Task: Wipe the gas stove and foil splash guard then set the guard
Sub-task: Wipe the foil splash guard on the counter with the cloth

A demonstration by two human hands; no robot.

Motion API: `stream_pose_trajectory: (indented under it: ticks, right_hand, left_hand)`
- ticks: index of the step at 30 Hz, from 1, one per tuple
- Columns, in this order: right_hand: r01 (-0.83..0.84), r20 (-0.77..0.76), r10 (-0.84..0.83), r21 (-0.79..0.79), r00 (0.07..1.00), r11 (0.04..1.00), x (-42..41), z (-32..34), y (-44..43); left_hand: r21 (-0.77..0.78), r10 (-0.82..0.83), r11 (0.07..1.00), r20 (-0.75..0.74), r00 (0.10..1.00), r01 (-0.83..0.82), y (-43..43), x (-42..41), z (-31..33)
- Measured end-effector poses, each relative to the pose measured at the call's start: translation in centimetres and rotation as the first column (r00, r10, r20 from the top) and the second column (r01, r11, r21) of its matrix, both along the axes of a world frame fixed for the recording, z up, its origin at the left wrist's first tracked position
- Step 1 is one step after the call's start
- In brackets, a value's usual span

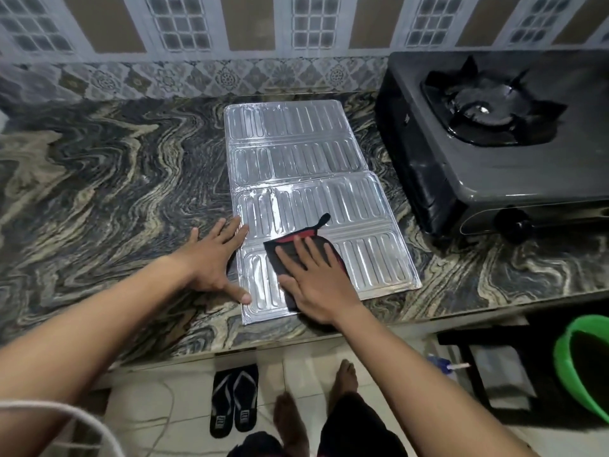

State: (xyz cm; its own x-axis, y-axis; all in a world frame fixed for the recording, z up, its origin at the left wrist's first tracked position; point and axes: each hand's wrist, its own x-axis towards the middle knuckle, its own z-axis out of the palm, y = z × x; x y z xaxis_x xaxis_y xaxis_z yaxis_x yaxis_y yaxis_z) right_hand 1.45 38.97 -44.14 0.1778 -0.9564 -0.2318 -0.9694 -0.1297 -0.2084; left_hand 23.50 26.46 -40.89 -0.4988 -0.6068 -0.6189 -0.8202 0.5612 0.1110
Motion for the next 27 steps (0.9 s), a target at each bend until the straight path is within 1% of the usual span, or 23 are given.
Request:
stream_pose_trajectory:
  ticks: [4, 10, 13, 15, 19, 23, 25, 27]
  right_hand:
    - [0.087, -0.037, -0.087, -0.008, 0.995, 0.996, -3.7, -0.2, 0.5]
    - [0.32, -0.078, -0.319, -0.003, 0.944, 0.947, -9.3, -0.4, 1.6]
    - [0.361, -0.084, -0.359, 0.002, 0.929, 0.933, -9.9, -0.2, 1.8]
    - [0.382, -0.075, -0.381, 0.002, 0.922, 0.924, -9.7, -0.2, 1.7]
    - [0.401, -0.073, -0.399, 0.008, 0.914, 0.916, -9.4, -0.3, 1.6]
    - [0.404, -0.048, -0.404, 0.007, 0.914, 0.915, -8.5, -0.1, 1.1]
    - [0.338, -0.052, -0.338, -0.003, 0.94, 0.941, -7.1, 0.0, 0.5]
    - [0.237, -0.046, -0.237, -0.009, 0.97, 0.972, -5.0, 0.0, -0.2]
  left_hand:
    - [-0.002, -0.004, 1.0, 0.007, 1.0, 0.004, -0.1, 0.0, 0.0]
    - [-0.004, 0.0, 1.0, -0.019, 1.0, 0.0, 0.0, 0.1, 0.0]
    - [-0.033, 0.006, 0.999, -0.059, 0.998, -0.008, 0.2, 0.1, 0.0]
    - [-0.068, -0.019, 0.998, -0.064, 0.998, 0.014, 0.6, 0.3, 0.0]
    - [-0.022, -0.007, 1.0, -0.033, 0.999, 0.006, 1.2, 1.0, 0.0]
    - [-0.012, 0.001, 1.0, -0.034, 0.999, -0.002, 1.0, 1.1, -0.4]
    - [-0.005, -0.001, 1.0, -0.032, 0.999, 0.001, 1.0, 1.1, -0.5]
    - [0.002, -0.003, 1.0, -0.025, 1.0, 0.003, 1.0, 1.2, -0.6]
